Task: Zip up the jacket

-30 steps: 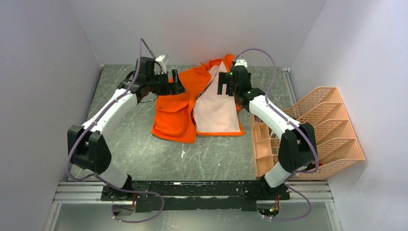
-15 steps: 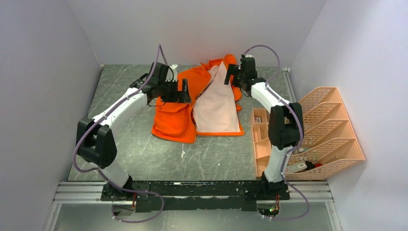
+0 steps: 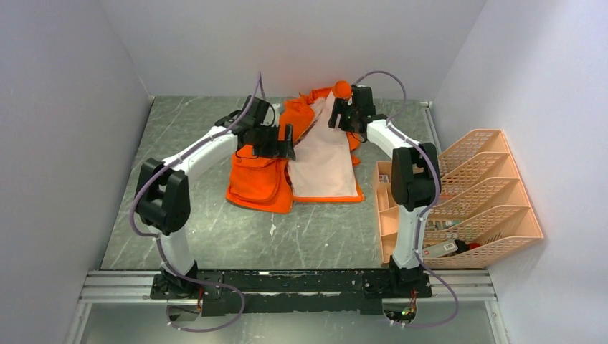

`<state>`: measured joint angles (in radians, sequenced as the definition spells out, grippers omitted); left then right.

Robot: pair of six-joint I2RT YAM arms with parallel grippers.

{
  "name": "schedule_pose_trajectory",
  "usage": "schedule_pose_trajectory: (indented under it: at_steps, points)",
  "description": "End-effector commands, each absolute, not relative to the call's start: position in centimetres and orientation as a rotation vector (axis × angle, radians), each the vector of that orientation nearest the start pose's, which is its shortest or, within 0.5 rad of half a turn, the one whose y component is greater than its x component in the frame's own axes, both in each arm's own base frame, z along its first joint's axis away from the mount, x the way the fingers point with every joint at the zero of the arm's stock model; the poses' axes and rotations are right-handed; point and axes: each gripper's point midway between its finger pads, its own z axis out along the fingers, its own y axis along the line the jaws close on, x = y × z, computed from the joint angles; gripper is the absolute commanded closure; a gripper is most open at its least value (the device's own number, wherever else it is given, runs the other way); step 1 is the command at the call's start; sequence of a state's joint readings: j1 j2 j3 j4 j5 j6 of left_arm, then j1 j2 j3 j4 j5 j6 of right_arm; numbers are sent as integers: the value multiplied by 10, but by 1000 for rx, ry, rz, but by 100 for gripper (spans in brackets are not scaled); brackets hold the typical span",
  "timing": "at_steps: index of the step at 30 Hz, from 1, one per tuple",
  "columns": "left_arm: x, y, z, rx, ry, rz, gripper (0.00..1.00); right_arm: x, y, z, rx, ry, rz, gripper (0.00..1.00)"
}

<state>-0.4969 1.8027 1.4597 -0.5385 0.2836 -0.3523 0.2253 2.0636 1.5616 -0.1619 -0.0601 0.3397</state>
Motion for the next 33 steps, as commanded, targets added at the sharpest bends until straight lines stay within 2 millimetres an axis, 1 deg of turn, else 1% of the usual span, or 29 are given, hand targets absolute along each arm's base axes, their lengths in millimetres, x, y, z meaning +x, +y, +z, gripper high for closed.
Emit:
schedule_pose_trajectory:
  at_steps: [1, 3, 6, 8, 9, 11, 13, 14, 15, 16, 17, 18, 21, 24, 26, 28, 30, 31, 33]
  points:
    - [378, -284, 136, 333, 2536, -667, 5, 553, 153, 98, 93, 2245, 387, 25]
    - [383, -287, 132, 336, 2547, -640, 5, 553, 155, 92, 90, 2254, 402, 30]
    - [389, -293, 122, 345, 2565, -605, 5, 552, 160, 87, 85, 2264, 433, 42]
    - [394, -292, 113, 334, 2582, -556, 5, 550, 162, 85, 80, 2268, 451, 49]
    - [396, -290, 110, 322, 2589, -532, 0, 550, 163, 85, 79, 2268, 457, 53]
    - [400, -287, 103, 312, 2599, -493, 17, 548, 165, 85, 72, 2269, 469, 65]
    - [404, -285, 97, 302, 2608, -464, 33, 545, 166, 85, 65, 2275, 480, 82]
    - [405, -284, 95, 297, 2614, -451, 44, 543, 166, 85, 62, 2276, 484, 90]
    - [405, -283, 92, 292, 2623, -438, 57, 542, 166, 85, 59, 2277, 487, 98]
    - [405, -282, 89, 287, 2628, -430, 65, 540, 166, 85, 60, 2279, 489, 100]
    - [405, -281, 87, 280, 2635, -418, 82, 538, 166, 86, 57, 2277, 496, 100]
    - [406, -278, 87, 268, 2641, -401, 91, 535, 167, 87, 54, 2278, 502, 100]
    - [404, -272, 92, 246, 2642, -367, 92, 524, 167, 96, 47, 2273, 513, 100]
    - [399, -264, 108, 191, 2591, -370, 92, 511, 166, 105, 60, 2255, 520, 100]
    - [390, -257, 113, 159, 2580, -376, 92, 500, 166, 110, 65, 2245, 516, 100]
    - [382, -249, 120, 130, 2568, -385, 92, 490, 161, 113, 82, 2243, 464, 100]
    - [375, -239, 123, 99, 2559, -391, 92, 479, 160, 115, 91, 2237, 438, 100]
    - [370, -234, 121, 84, 2560, -391, 92, 473, 160, 114, 96, 2238, 427, 100]
    - [367, -226, 123, 54, 2546, -408, 92, 462, 156, 114, 110, 2242, 401, 100]
